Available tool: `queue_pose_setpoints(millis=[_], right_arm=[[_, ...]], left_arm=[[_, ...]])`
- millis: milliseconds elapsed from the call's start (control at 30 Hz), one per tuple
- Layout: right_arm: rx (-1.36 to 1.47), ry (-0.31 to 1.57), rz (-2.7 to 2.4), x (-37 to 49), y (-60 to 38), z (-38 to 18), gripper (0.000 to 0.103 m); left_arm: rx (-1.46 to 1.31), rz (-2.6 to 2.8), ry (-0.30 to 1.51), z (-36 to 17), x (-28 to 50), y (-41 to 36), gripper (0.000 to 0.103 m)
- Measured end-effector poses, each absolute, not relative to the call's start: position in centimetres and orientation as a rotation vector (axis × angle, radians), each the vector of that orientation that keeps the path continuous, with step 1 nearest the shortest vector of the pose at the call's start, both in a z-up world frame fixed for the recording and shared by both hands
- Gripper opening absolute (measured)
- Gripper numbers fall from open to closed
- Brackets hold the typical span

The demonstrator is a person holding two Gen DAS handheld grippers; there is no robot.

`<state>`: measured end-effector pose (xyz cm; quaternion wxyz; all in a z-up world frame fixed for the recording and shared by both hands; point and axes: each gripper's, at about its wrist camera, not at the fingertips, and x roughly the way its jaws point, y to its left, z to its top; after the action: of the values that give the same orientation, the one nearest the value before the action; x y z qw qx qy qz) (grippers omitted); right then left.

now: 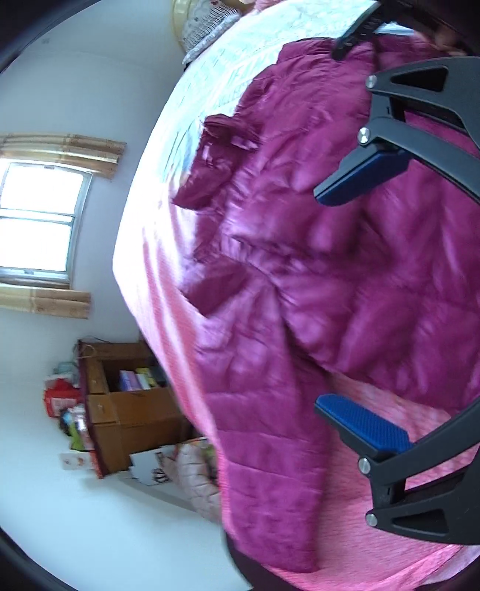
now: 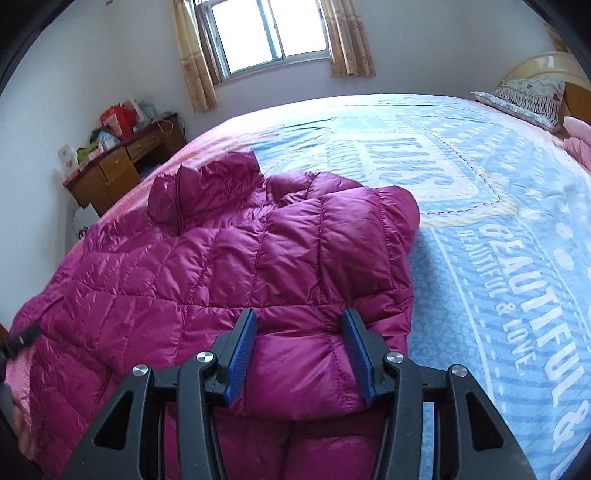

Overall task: Fold large clothes
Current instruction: 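Open the right tool to release the sleeve while the left tool grasps the other cuff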

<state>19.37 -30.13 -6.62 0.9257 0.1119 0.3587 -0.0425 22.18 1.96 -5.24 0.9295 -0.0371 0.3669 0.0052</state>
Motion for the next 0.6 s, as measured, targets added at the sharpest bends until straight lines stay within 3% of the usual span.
queue_pose_setpoints(millis=[300, 600], right_arm=[[0.206, 0.728, -0.099, 19.0, -30.0, -6.6, 0.05], [0.222, 0.725, -0.09, 19.1, -30.3, -6.7, 0.05]], left_arm=[[0.046, 0.163, 0.861, -10.9, 26.4, -0.8, 0.103], [-0.036, 0.124, 0.836, -9.1, 25.1, 1.6, 0.103]])
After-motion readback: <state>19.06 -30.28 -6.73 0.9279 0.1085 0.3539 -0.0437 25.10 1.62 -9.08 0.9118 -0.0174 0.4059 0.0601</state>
